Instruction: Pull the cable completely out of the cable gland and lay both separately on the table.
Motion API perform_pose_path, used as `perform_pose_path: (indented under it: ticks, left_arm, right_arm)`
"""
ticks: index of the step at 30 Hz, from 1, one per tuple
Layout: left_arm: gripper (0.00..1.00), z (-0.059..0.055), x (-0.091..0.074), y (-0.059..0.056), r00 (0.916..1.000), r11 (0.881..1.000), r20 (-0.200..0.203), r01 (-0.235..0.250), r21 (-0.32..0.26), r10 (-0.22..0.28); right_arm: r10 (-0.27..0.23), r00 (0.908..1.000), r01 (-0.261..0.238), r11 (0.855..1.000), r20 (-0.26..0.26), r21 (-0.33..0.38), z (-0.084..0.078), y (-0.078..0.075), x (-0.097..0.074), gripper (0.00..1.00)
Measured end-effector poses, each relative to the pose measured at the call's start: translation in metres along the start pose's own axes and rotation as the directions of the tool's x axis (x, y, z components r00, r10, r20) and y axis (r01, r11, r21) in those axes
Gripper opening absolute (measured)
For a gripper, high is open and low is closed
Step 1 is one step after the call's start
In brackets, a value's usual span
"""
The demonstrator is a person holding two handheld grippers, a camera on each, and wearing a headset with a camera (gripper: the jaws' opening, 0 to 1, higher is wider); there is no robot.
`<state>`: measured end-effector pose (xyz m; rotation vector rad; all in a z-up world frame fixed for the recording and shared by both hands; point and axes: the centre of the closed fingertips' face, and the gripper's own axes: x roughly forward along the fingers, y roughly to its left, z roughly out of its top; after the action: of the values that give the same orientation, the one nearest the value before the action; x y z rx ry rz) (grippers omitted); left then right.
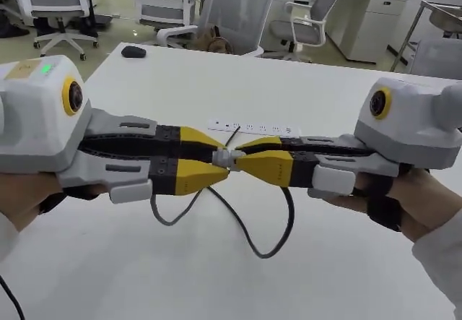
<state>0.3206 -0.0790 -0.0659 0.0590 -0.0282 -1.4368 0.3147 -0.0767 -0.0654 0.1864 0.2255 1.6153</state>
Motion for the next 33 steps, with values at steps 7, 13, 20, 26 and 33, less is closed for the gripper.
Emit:
perform_pose_path:
  ticks: [7, 13, 20, 26, 33]
  left_arm:
    - [0.15, 0.003, -0.001, 0.000, 0.9993, 0.998, 0.038, 0.005, -0.062, -0.003]
    - [0.15, 0.010, -0.001, 0.001, 0.9973, 0.999, 0.073, -0.006, -0.033, 0.009]
    - [0.15, 0.018, -0.003, 0.000, 0.9956, 1.000, 0.093, -0.011, 0.011, 0.010]
    - [0.15, 0.024, -0.007, 0.006, 0.9943, 0.999, 0.103, -0.029, 0.036, 0.025]
    - [0.15, 0.018, -0.006, 0.000, 0.9961, 0.999, 0.088, -0.016, 0.031, 0.013]
  right_arm:
    - [-0.013, 0.9996, 0.011, 0.998, -0.027, -0.057, 0.004, 0.004, 0.001, 0.11]
    - [-0.003, 0.9998, 0.003, 1.000, -0.018, 0.014, 0.010, 0.002, -0.001, 0.12]
    - [0.015, 0.9992, -0.012, 0.997, -0.038, 0.073, 0.004, 0.003, 0.000, 0.15]
    - [0.039, 0.9987, -0.042, 0.993, 0.033, 0.107, 0.014, 0.005, 0.002, 0.14]
    - [0.038, 0.9980, -0.046, 0.986, 0.051, 0.161, 0.019, 0.004, 0.002, 0.12]
